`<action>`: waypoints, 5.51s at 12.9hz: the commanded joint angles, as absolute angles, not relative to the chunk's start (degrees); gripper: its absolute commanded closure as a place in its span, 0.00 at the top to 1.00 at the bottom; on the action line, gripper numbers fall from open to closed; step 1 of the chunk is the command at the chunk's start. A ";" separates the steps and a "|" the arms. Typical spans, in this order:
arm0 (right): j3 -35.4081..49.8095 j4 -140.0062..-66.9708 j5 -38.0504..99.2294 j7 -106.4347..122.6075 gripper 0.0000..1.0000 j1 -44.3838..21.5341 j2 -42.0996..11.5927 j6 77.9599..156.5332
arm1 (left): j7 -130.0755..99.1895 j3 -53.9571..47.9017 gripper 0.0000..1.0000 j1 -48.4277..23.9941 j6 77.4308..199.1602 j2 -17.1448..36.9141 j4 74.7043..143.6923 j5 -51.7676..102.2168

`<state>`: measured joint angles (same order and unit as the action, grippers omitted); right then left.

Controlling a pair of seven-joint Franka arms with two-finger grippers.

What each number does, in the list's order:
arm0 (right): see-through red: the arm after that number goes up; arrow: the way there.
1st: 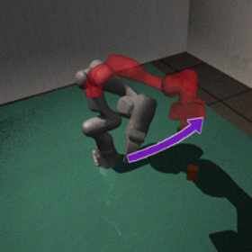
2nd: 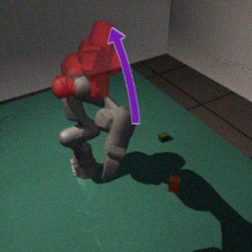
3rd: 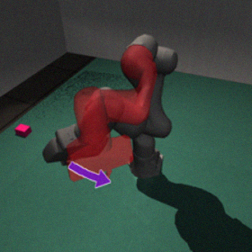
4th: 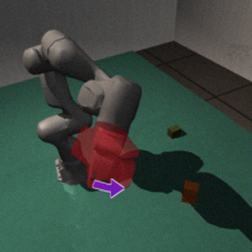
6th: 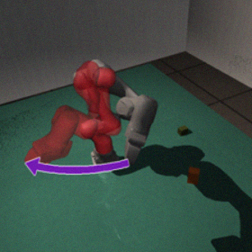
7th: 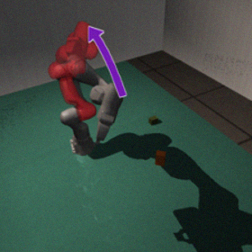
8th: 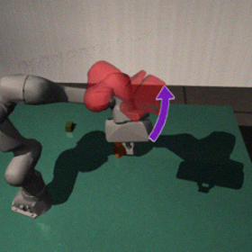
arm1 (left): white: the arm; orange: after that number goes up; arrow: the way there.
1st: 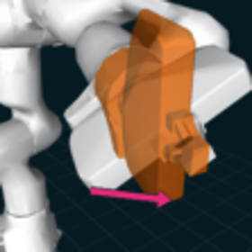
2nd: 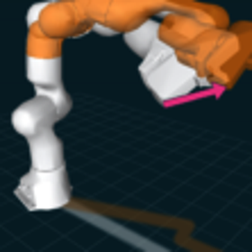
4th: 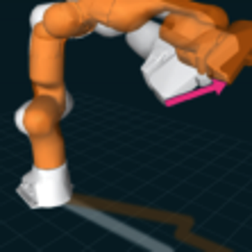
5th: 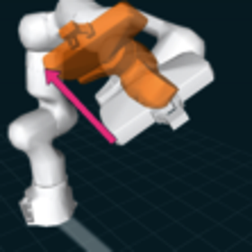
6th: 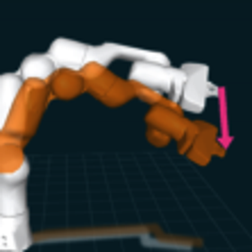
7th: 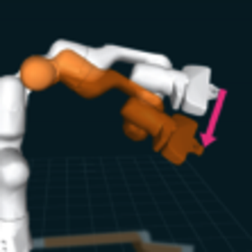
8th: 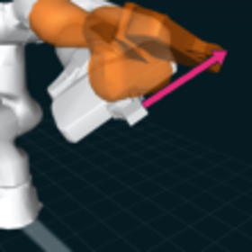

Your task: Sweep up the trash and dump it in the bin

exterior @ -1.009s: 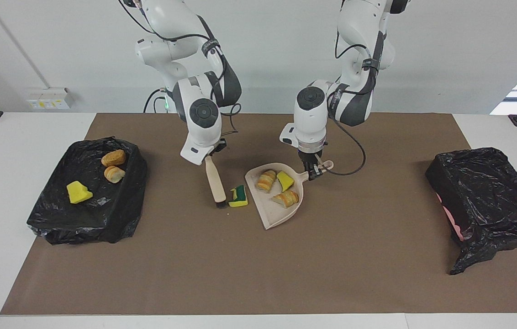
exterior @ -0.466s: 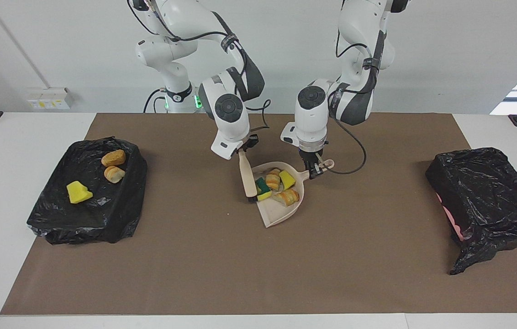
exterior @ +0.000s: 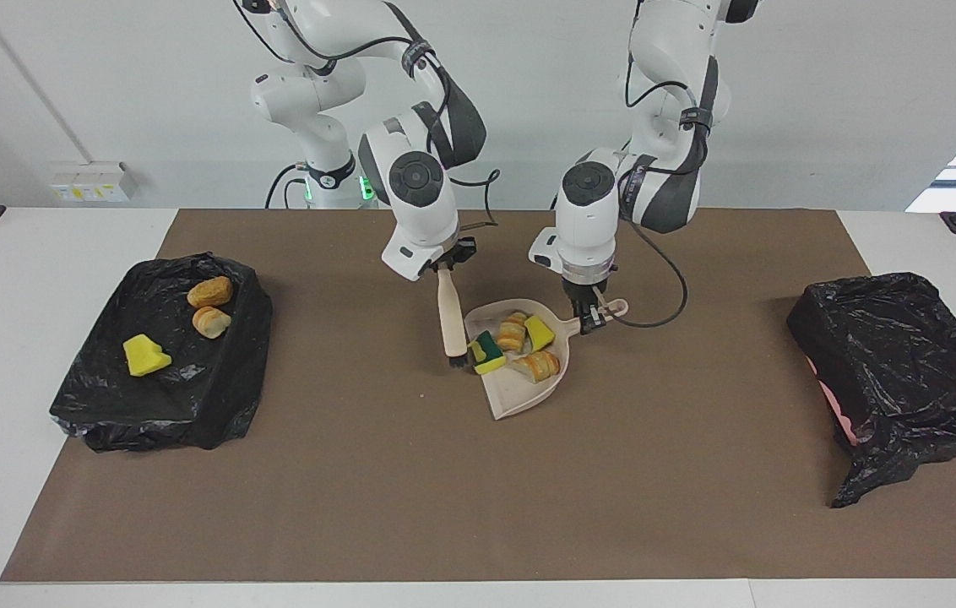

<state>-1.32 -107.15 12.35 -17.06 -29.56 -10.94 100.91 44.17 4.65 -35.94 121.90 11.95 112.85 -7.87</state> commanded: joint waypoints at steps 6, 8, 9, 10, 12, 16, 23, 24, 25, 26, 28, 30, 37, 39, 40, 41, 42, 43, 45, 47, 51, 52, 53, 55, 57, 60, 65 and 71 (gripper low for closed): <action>-0.27 -108.01 10.72 -32.31 0.00 -29.70 -3.17 95.36 | 63.59 4.48 0.00 -25.69 116.30 2.65 114.43 -7.91; 0.26 -109.33 12.04 -35.68 0.00 -32.94 -2.29 99.12 | 73.25 4.57 0.00 -19.10 114.27 -0.51 114.26 -5.55; 0.35 -109.34 13.61 -36.29 0.00 -33.92 -2.63 100.27 | 77.22 4.74 0.00 -16.11 112.95 -1.14 113.56 -5.19; 0.35 -109.68 14.23 -36.65 0.00 -36.71 -3.94 101.94 | 80.56 4.83 0.00 -12.34 111.81 -1.14 111.90 -3.62; 0.26 -111.09 14.15 -37.88 0.00 -41.37 -6.32 104.67 | 86.02 4.92 0.00 -4.35 110.48 -0.97 109.43 -0.97; 0.35 -121.25 14.15 -38.58 0.00 -44.99 -2.83 107.99 | 92.70 5.10 0.00 10.42 111.09 0.17 105.91 2.11; 0.35 -126.04 14.33 -39.46 0.00 -45.79 -3.07 116.54 | 115.90 5.01 0.00 26.88 108.71 17.02 80.98 0.89; 0.35 -126.12 14.33 -39.64 0.00 -46.31 -3.42 116.89 | 117.93 4.92 0.00 27.68 110.11 19.14 78.34 -1.99; 0.35 -126.12 14.33 -39.81 0.00 -46.32 -3.51 116.98 | 118.99 4.83 0.00 27.34 112.91 19.60 78.05 -6.37; 0.35 -126.12 14.41 -39.81 0.04 -46.23 -3.78 117.07 | 118.66 4.83 0.00 26.99 114.85 19.60 78.31 -10.77; 0.35 -126.04 15.03 -39.12 0.60 -46.14 -4.04 117.16 | 116.12 4.83 0.00 24.28 120.38 19.25 80.49 -22.36; 0.26 -125.25 14.94 -38.24 0.79 -45.62 -4.74 117.25 | 109.29 4.83 0.00 23.73 120.85 18.11 83.14 -26.09; -0.09 -117.43 13.45 -35.42 1.00 -40.97 -9.14 117.16 | 91.95 4.83 0.00 17.50 115.32 16.79 83.67 -47.17; -0.26 -116.72 11.35 -32.97 1.00 -38.25 -7.92 117.07 | 88.17 4.83 0.00 15.74 113.74 15.48 85.16 -53.58; -0.35 -115.41 10.21 -31.74 1.00 -35.71 -7.91 117.07 | 87.98 4.83 0.00 15.30 113.56 14.77 85.25 -54.74; -0.35 -113.49 7.93 -31.47 1.00 -32.20 -7.91 117.07 | 88.07 4.66 0.00 14.68 112.68 13.81 85.34 -54.67; -0.26 -111.73 5.13 -31.38 1.00 -29.21 -7.91 116.90 | 88.15 4.40 0.00 14.50 112.59 13.36 85.34 -53.71; -0.35 -110.06 3.71 -31.29 1.00 -26.83 -7.82 116.37 | 88.15 4.13 0.00 14.33 112.15 13.19 85.43 -51.79; -0.44 -107.68 2.64 -31.29 1.00 -21.99 -7.74 116.19 | 87.89 4.22 0.00 13.01 110.31 13.18 85.78 -41.10; -0.44 -104.87 2.29 -31.20 1.00 -17.34 -7.56 115.23 | 87.80 4.13 0.00 11.87 108.99 13.10 86.48 -32.74; -0.53 -100.64 1.41 -24.03 1.00 -10.04 -4.32 110.14 | 75.03 4.22 0.00 4.42 108.02 8.89 95.85 -19.26; -0.44 -100.63 1.41 -20.34 1.00 -8.45 -2.74 108.73 | 66.71 4.13 0.00 1.70 108.37 7.57 99.37 -18.47; -0.53 -100.63 1.41 -17.52 1.00 -7.48 -1.33 106.63 | 57.92 4.13 0.00 -1.72 108.63 7.21 101.58 -17.50; -0.53 -100.55 1.58 -15.04 1.00 -5.20 1.83 103.12 | 43.14 4.13 0.00 -8.23 108.89 7.64 104.14 -15.31; -0.70 -100.37 2.28 -11.18 1.00 -2.82 4.56 97.50 | 27.76 4.13 0.00 -15.00 110.47 8.70 105.55 -12.84; -3.07 -98.37 1.68 -8.53 1.00 -1.85 8.25 90.99 | 9.02 4.13 0.00 -23.62 114.51 10.89 106.17 -8.27; -4.74 -91.84 -2.28 -1.78 1.00 -1.76 8.44 85.34 | -16.13 4.22 0.00 -32.34 120.76 17.21 101.44 3.40; -5.36 -91.23 -1.15 -1.23 1.00 -1.15 7.39 83.58 | -28.21 4.22 0.00 -38.23 118.49 32.51 83.25 4.48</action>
<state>-5.13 -92.85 -1.18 -3.11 -2.16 8.22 85.26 -26.91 2.84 -36.52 121.02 27.76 90.63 3.63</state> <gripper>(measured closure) 0.000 0.683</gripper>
